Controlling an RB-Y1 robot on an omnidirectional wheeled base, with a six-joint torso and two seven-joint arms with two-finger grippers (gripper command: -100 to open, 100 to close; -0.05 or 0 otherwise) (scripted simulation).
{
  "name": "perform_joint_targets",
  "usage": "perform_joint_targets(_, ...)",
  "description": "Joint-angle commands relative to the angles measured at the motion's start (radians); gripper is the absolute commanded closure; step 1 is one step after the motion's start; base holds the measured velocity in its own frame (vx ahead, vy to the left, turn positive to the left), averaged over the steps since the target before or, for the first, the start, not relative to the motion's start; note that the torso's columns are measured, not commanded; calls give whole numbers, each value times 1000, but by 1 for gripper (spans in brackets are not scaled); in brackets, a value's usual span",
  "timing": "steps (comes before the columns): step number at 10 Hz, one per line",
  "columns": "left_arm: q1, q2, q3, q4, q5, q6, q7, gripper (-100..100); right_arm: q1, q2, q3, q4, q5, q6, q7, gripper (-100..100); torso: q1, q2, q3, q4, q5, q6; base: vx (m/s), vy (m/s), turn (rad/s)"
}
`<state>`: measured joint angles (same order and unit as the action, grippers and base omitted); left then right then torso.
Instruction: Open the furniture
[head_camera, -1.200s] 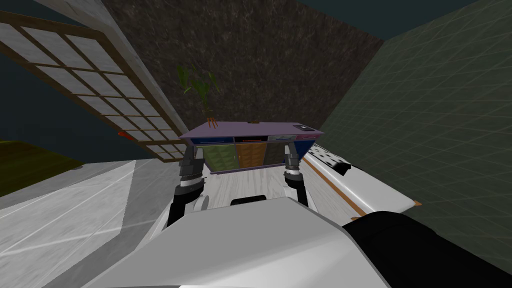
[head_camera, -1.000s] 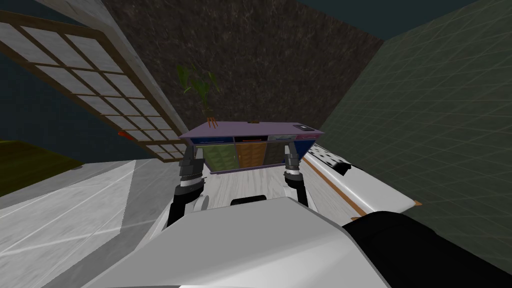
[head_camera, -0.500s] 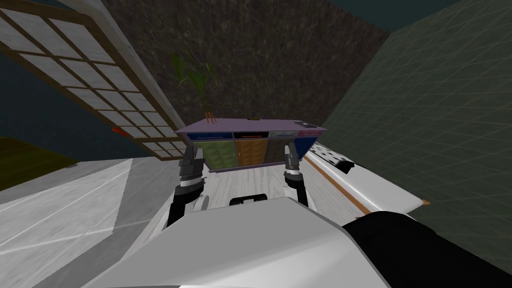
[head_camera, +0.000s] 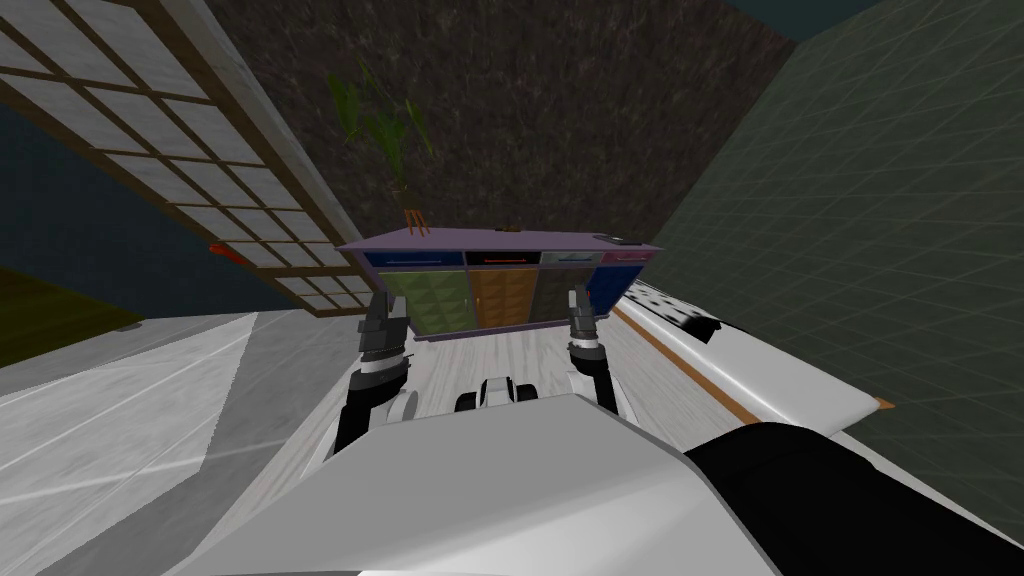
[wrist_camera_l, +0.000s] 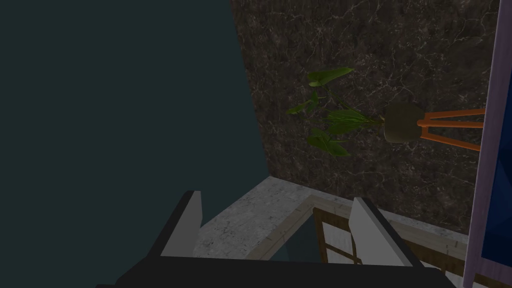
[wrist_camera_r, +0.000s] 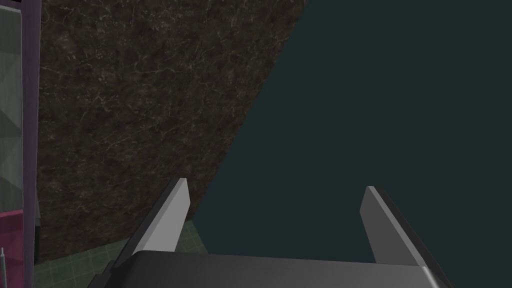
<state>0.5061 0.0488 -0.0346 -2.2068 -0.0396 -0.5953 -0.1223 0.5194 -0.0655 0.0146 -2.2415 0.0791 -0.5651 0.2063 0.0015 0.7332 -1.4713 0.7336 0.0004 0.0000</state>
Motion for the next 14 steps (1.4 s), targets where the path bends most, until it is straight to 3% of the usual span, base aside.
perform_joint_targets(1, 0, 0, 0, 0, 0, 0, 0, 0, -20, -30, -7, 16, 7, -9, 57, -100, 0, 2, -5, 3, 0, 0, 26, 36, 2)
perform_joint_targets(5, 0, 0, 0, 0, 0, 0, 0, 0, -69, -72, -26, 58, 25, -32, 177, -100, -2, 5, -5, 4, 0, 0, 29, 32, 8)
perform_joint_targets(14, 0, 0, 0, 0, 0, 0, 0, 0, -156, -112, -63, 138, 61, -73, 422, -100, -1, 4, -5, 4, 0, 0, 31, 38, 6)
